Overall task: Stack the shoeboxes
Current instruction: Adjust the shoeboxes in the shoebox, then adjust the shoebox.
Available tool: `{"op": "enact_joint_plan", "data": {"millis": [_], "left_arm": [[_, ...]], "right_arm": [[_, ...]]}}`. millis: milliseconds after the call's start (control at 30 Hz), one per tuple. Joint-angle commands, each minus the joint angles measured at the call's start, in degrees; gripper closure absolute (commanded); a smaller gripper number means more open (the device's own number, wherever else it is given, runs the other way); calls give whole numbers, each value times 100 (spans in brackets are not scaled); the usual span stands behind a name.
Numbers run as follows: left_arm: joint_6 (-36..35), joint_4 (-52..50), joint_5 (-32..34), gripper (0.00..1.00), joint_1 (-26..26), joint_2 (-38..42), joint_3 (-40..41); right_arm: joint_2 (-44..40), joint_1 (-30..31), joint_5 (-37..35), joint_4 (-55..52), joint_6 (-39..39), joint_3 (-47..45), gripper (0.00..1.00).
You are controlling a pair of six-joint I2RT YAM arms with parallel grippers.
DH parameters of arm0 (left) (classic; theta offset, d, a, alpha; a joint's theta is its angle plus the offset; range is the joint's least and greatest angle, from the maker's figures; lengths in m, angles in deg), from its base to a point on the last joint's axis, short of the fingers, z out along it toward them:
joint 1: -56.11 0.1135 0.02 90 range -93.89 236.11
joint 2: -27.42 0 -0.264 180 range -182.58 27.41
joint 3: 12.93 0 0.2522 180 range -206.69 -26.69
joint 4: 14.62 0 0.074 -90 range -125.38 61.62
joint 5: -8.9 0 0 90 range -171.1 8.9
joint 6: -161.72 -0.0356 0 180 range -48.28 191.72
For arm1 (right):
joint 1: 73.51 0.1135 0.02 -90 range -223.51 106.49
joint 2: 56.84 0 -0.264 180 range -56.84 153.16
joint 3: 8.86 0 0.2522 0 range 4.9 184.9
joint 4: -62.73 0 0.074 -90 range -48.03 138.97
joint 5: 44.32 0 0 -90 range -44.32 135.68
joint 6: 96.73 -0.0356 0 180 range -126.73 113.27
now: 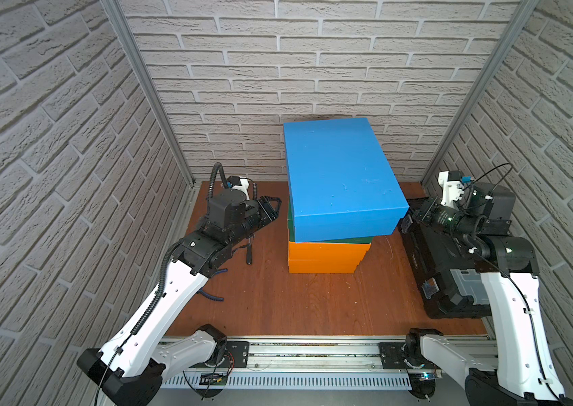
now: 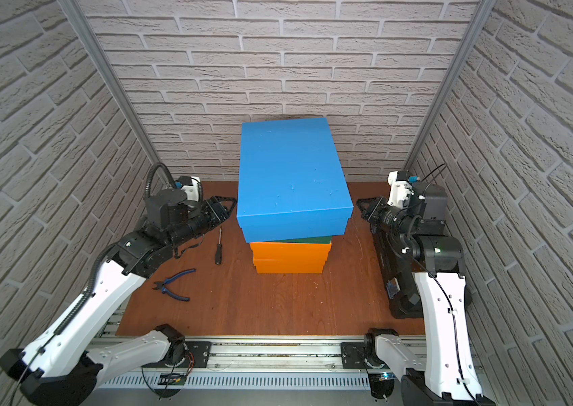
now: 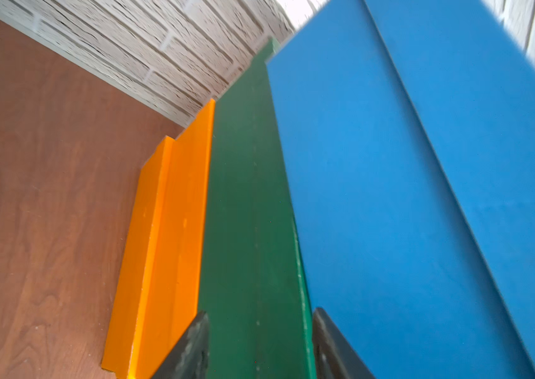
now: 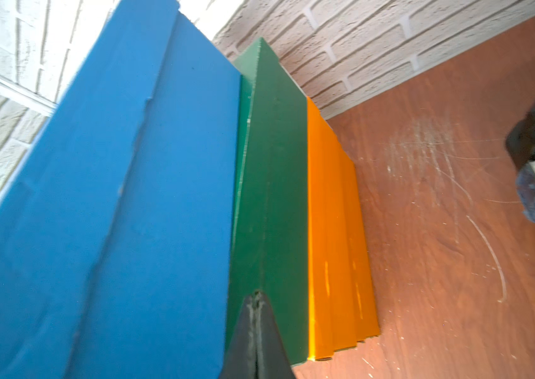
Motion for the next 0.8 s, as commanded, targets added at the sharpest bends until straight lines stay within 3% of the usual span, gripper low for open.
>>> {"op": "enact_joint_plan", "data": {"millis": [0, 400, 767], "left_arm": [[-210, 54, 58, 48, -120, -121, -313], [-317, 229, -64, 48, -125, -722, -948], [-374, 309, -163, 48, -101, -1126, -1325]], "right_arm": [[58, 137, 270, 318, -190, 120, 97], [402, 1082, -111, 495, -245, 530, 97], [814, 1234, -219, 618, -224, 774, 97]]}}
